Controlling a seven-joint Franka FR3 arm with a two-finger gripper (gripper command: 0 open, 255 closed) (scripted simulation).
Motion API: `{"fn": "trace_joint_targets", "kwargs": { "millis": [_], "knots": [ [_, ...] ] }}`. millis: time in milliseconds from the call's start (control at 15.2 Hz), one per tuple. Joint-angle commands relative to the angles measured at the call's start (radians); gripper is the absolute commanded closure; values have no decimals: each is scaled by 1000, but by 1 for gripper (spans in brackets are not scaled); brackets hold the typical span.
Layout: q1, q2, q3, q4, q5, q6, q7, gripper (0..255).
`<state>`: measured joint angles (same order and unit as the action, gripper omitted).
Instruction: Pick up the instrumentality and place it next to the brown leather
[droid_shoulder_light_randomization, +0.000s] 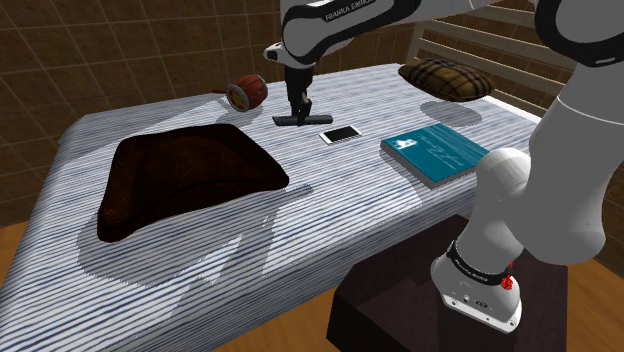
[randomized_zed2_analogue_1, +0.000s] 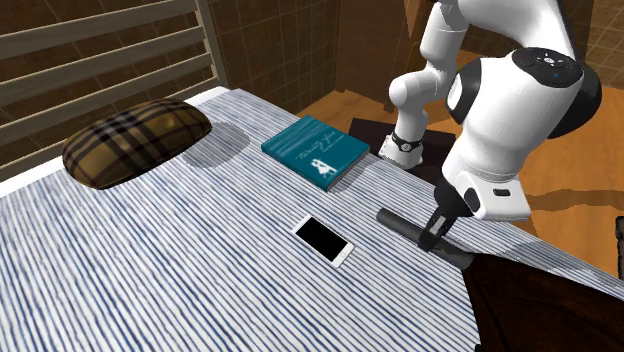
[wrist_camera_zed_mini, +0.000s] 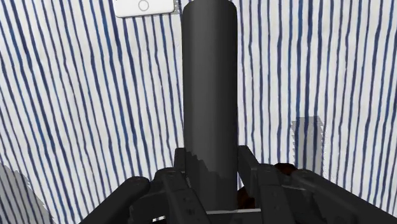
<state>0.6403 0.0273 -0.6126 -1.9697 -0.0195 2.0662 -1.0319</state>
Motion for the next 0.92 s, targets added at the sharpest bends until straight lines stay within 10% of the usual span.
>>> {"fn": "trace_joint_targets", "kwargs": {
  "millis": [0, 858],
  "knots": [
    [-1, 6, -1, -21, 4, 27, -3, 255],
    [-11, 86, 2, -121, 62, 192, -39, 255]
  ]
}}
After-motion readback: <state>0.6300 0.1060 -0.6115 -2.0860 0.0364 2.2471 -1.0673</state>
